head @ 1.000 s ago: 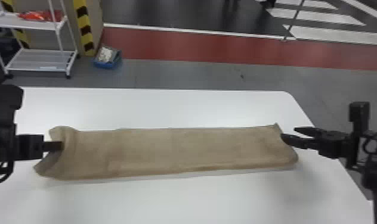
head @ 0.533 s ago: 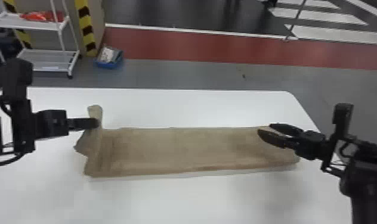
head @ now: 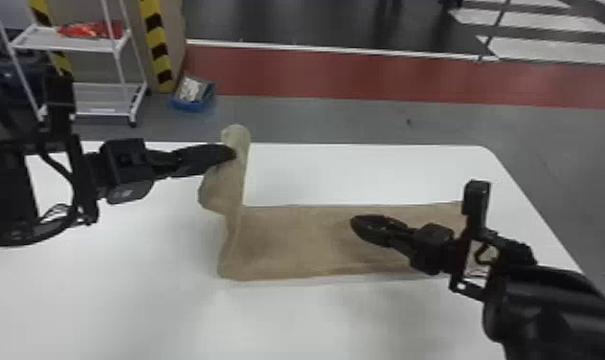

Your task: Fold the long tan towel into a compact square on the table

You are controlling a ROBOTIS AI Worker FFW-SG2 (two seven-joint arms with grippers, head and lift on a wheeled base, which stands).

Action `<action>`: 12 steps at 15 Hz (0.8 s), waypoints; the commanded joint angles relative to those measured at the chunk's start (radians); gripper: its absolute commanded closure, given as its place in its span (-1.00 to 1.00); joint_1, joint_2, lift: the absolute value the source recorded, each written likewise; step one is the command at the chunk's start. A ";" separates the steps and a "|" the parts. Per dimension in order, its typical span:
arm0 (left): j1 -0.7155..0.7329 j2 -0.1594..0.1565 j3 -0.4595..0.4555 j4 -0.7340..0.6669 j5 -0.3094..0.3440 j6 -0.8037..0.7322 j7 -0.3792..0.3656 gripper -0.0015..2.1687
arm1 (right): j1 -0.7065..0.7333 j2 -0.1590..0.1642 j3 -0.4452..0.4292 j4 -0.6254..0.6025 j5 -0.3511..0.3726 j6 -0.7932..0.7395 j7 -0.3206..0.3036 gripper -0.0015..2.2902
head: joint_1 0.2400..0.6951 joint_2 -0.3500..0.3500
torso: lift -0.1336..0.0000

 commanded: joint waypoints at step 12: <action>0.029 0.012 -0.033 -0.011 0.112 0.007 -0.020 0.52 | -0.096 0.003 0.448 0.283 -0.152 -0.163 -0.342 0.45 | 1.00 0.16 | -0.87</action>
